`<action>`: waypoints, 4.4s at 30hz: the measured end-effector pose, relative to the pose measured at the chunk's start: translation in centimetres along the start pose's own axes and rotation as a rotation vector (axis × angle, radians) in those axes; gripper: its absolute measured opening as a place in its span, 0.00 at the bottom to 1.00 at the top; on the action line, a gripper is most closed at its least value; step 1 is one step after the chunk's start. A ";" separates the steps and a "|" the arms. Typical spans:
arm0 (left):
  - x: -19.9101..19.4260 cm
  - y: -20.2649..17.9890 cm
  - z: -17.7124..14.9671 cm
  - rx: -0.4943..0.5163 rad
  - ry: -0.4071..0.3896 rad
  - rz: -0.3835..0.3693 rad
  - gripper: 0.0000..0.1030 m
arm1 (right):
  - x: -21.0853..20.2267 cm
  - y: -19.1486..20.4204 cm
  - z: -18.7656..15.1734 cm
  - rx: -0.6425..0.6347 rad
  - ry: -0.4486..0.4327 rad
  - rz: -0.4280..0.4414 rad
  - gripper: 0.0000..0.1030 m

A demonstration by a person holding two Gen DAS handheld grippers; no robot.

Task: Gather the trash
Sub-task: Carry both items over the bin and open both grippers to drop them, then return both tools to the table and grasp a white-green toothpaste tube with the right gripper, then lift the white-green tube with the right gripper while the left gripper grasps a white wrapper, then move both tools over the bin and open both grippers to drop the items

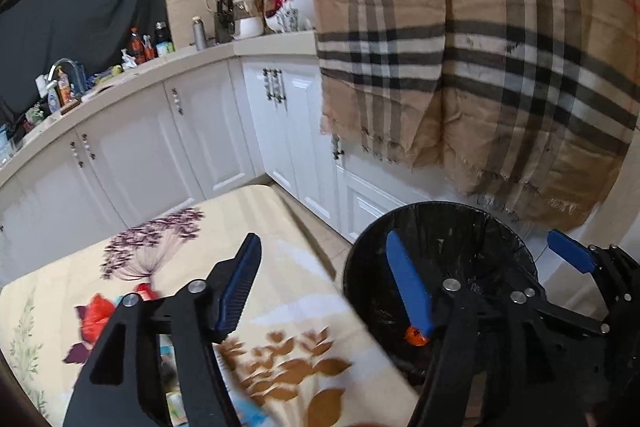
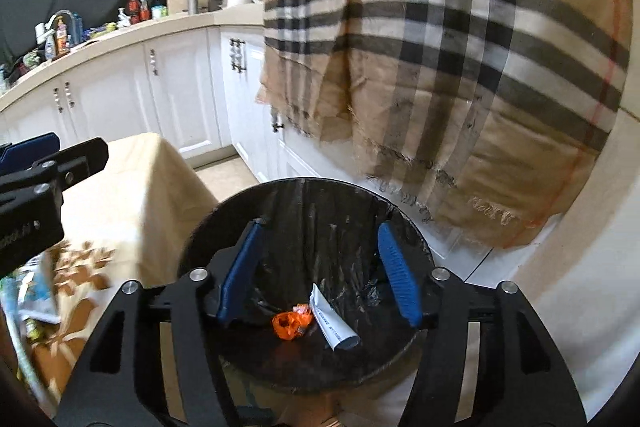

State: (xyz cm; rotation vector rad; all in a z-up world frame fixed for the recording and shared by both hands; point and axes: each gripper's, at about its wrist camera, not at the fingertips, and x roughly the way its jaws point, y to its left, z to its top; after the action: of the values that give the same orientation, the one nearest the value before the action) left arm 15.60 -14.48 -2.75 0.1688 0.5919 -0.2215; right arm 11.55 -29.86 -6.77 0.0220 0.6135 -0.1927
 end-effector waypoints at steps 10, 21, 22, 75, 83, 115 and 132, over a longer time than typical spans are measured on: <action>-7.1 6.2 -3.1 -0.057 -0.032 0.111 0.69 | -6.6 4.5 -1.6 -0.054 -0.014 0.126 0.59; -11.6 14.1 -9.6 -0.153 0.034 0.280 0.69 | -10.2 11.7 -5.1 -0.167 0.044 0.268 0.59; -12.0 14.8 -10.3 -0.163 0.042 0.295 0.69 | -10.3 12.3 -5.3 -0.182 0.052 0.279 0.59; -11.0 11.3 -14.0 -0.127 0.132 0.214 0.69 | -10.7 12.1 -7.3 -0.246 0.100 0.305 0.10; -9.0 10.0 -14.0 -0.101 0.176 0.166 0.54 | -9.6 10.2 -6.9 -0.213 0.089 0.262 0.10; -10.3 7.1 -8.4 -0.022 -0.061 0.083 0.17 | -8.7 7.1 -3.6 -0.128 -0.019 0.161 0.10; -2.4 -0.9 -1.8 0.143 -0.083 -0.044 0.17 | -2.0 1.1 0.6 -0.004 -0.038 0.023 0.10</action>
State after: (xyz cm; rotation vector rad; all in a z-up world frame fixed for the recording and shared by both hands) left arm 12.51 -14.54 -2.97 0.2840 0.4973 -0.3121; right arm 10.48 -28.48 -5.22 0.0214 0.5757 -0.1694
